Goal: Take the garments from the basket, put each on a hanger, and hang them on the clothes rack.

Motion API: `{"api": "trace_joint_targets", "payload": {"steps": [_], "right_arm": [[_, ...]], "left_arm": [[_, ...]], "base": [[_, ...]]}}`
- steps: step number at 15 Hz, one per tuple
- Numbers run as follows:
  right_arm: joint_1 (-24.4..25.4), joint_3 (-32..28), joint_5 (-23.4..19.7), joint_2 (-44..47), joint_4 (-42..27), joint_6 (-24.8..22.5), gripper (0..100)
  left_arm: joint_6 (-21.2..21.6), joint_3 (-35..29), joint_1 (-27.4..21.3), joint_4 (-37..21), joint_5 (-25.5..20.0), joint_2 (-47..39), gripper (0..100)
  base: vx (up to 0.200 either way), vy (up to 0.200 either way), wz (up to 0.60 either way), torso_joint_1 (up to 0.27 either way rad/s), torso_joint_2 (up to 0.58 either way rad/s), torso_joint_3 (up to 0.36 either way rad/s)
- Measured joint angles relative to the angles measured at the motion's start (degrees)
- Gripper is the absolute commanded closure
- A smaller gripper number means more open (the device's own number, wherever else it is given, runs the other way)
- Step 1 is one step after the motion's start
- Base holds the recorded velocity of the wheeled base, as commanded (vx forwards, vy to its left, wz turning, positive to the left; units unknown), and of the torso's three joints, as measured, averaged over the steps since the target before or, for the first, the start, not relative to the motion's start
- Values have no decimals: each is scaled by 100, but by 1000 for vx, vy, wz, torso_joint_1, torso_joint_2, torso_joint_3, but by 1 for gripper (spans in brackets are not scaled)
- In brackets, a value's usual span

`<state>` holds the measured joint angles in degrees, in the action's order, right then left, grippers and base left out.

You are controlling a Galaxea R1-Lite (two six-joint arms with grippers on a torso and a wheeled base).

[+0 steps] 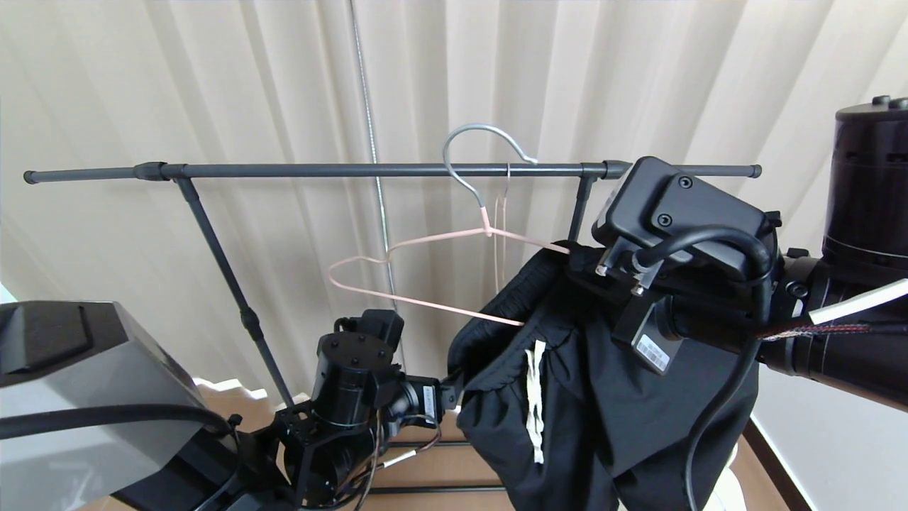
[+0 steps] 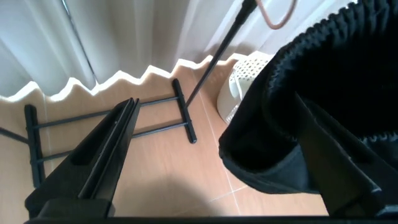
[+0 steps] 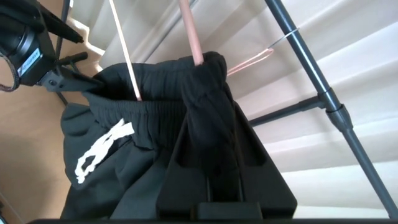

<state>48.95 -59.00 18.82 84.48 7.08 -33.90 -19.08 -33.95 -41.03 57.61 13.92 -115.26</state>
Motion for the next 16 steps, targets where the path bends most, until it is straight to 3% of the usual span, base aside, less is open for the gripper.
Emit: {"api": "trace_joint_targets", "payload": {"steps": [1,2,11,16], "right_arm": [[0,-4,0,0,0,0,100],[2,-4,0,-2,0,-1,100],[-63,116,-9,-133,-11,51,100],[-482,674,-108,-394,13,667,100]], "left_arm": [[45,63,-22,110,-5,-61,0],[83,94,-33,213,0,-124,100],[127,138,11,262,-5,-235,100],[408,204,276,249,-10,171,100]], "base": [[0,0,0,0,0,0],[0,0,0,0,0,0],[0,0,0,0,0,0],[0,0,0,0,0,0]]}}
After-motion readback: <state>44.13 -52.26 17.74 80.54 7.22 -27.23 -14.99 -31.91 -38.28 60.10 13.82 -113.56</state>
